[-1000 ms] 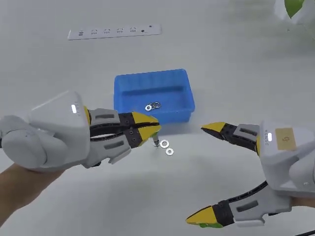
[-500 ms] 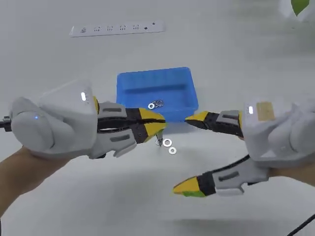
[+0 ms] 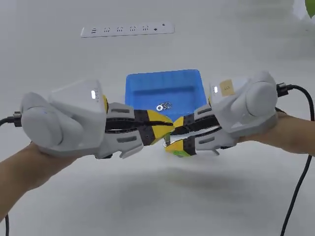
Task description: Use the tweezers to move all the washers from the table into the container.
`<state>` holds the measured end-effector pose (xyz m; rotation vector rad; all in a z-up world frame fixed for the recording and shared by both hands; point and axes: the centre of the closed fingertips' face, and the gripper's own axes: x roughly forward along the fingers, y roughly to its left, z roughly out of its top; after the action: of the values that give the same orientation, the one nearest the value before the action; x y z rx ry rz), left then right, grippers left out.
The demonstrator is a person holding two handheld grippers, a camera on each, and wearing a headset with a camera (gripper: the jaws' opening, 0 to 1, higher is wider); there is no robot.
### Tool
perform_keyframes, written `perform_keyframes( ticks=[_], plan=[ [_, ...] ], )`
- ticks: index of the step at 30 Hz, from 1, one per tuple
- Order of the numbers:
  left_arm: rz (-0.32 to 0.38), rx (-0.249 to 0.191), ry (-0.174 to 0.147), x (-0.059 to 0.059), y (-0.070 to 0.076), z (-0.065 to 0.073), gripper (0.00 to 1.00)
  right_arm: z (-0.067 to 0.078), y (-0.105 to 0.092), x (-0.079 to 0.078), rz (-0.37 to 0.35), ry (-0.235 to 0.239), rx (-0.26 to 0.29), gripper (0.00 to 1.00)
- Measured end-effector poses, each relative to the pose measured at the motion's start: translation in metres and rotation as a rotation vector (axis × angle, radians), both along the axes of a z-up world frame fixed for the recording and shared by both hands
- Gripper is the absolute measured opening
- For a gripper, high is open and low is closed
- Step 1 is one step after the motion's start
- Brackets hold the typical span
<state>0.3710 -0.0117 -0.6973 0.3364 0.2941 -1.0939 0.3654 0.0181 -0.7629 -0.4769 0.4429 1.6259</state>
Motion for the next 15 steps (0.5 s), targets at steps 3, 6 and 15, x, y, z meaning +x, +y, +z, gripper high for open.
perform_keyframes(
  ticks=[3, 6, 15],
  plan=[
    [-0.003, 0.004, -0.003, 0.0002, -0.0021, 0.0004, 0.05, 0.0014, 0.0013, -0.0017, 0.007, 0.005, 0.003, 0.19],
    [-0.008, 0.002, 0.0, -0.001, -0.0054, 0.001, 0.05, 0.0015, 0.002, -0.0004, 0.022, -0.027, -0.003, 0.14],
    [-0.016, 0.034, -0.03, -0.0001, -0.0039, -0.0002, 0.05, -0.0014, 0.0019, 0.0001, 0.053, -0.047, -0.024, 0.11]
  ],
)
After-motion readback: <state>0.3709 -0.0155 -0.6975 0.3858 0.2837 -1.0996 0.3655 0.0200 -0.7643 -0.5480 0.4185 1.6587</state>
